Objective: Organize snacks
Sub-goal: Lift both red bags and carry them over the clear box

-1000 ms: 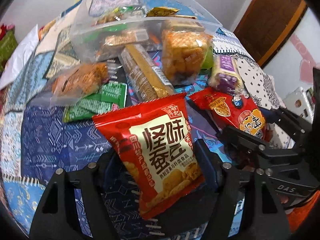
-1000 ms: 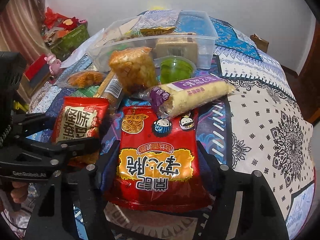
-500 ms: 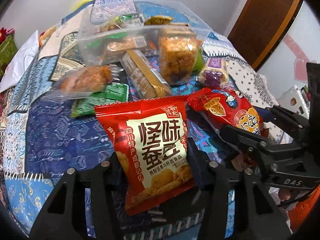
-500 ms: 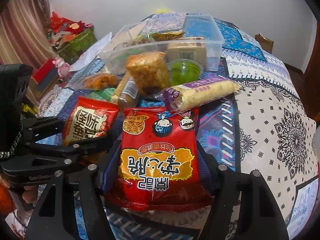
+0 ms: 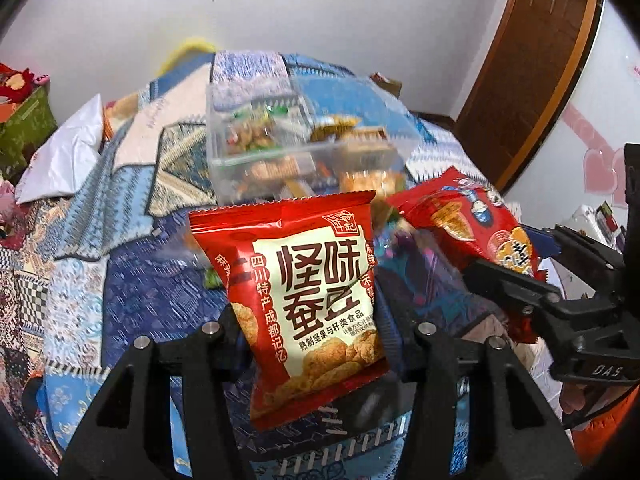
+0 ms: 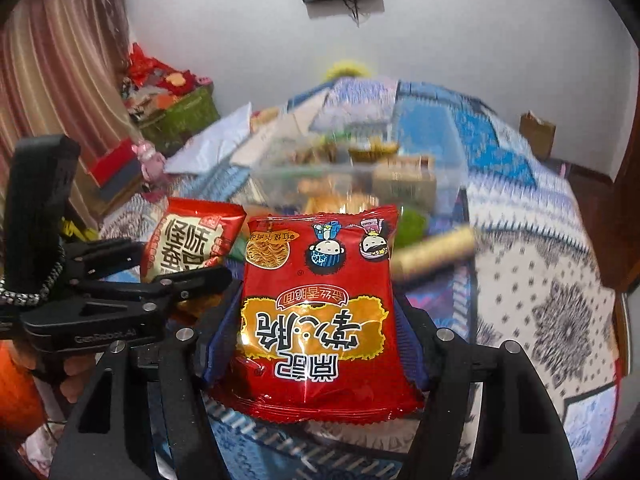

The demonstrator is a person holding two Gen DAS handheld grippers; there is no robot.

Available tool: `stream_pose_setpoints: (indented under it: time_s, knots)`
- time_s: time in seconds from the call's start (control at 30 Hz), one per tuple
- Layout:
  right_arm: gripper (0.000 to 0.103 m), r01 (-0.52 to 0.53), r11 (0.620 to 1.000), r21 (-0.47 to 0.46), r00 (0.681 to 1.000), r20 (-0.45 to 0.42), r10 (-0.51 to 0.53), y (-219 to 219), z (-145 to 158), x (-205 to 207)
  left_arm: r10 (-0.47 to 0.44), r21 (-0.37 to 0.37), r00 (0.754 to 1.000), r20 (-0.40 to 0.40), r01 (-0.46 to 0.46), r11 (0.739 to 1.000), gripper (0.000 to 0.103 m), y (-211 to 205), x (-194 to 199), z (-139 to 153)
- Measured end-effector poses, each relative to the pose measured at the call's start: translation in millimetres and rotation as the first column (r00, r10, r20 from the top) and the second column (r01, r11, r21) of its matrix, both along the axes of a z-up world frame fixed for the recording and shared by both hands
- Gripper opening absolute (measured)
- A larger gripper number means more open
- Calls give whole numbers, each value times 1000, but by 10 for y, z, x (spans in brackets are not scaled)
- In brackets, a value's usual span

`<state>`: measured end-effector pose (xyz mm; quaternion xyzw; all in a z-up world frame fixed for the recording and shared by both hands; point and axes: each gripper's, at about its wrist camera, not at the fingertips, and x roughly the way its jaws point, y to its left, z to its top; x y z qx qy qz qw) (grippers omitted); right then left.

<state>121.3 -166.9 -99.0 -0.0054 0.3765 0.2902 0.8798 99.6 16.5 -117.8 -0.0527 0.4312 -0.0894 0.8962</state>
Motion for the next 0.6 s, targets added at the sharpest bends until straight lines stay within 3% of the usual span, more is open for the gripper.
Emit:
stream_pose_setpoints:
  time_s: [0.27, 0.6]
  knots:
    - [65, 58, 998, 8, 997, 54, -59, -68, 175, 233, 35, -3, 997, 75, -35, 999, 52, 112, 160, 286]
    - [65, 109, 993, 40, 988, 106, -113, -133, 392, 682, 57, -5, 990, 129, -57, 998, 52, 159, 680, 504]
